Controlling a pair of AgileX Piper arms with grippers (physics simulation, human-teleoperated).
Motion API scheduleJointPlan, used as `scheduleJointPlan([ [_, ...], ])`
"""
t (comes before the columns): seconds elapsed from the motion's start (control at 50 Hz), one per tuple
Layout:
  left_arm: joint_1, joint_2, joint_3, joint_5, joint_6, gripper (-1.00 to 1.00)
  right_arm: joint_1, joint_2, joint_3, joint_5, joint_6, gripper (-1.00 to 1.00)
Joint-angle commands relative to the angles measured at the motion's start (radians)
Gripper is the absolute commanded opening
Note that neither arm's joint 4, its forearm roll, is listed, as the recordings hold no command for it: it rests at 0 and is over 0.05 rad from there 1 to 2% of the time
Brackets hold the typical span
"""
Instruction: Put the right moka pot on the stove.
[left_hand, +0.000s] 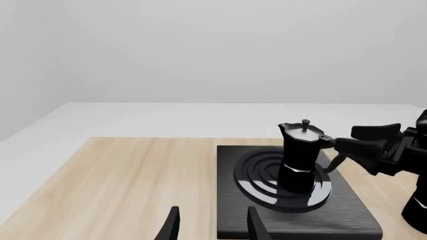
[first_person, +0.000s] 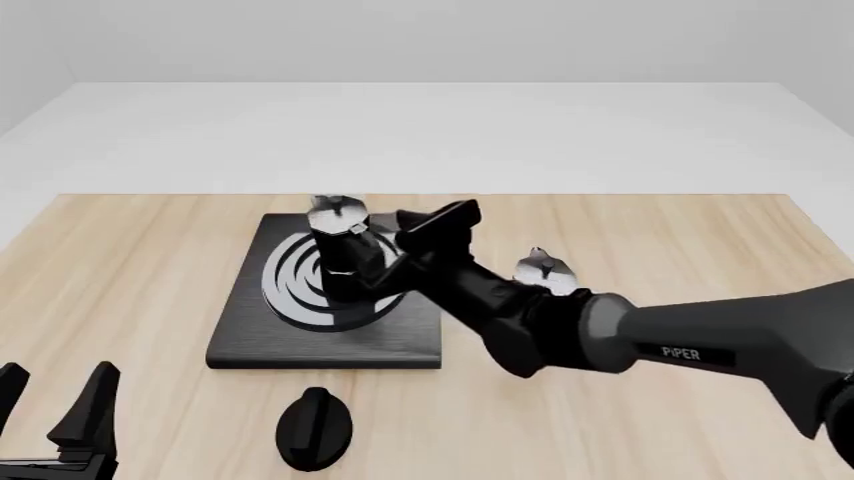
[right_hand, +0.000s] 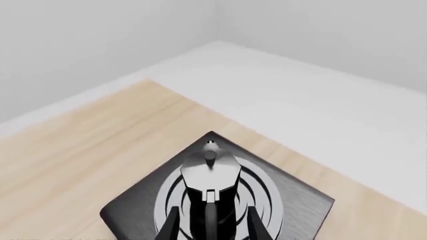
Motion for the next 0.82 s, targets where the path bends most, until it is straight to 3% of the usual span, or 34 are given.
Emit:
scheduleJointPlan([
  [0.02,0.000,0.000,0.000,0.000,0.000,1.00,0.004,-0.096,0.074,-0.012,-0.003,1.00],
  [0.36,0.000,0.000,0.000,0.000,0.000,1.00,0.018,-0.345,0.226,0.018,0.010,1.00],
  [0.44,0.000,0.000,0.000,0.000,0.000,1.00,0.016,-0.370,0.252,0.011,0.042,1.00],
  [0.82,0.000,0.000,0.000,0.000,0.000,1.00,-0.055,-0.564,0.401,0.034,0.038,1.00],
])
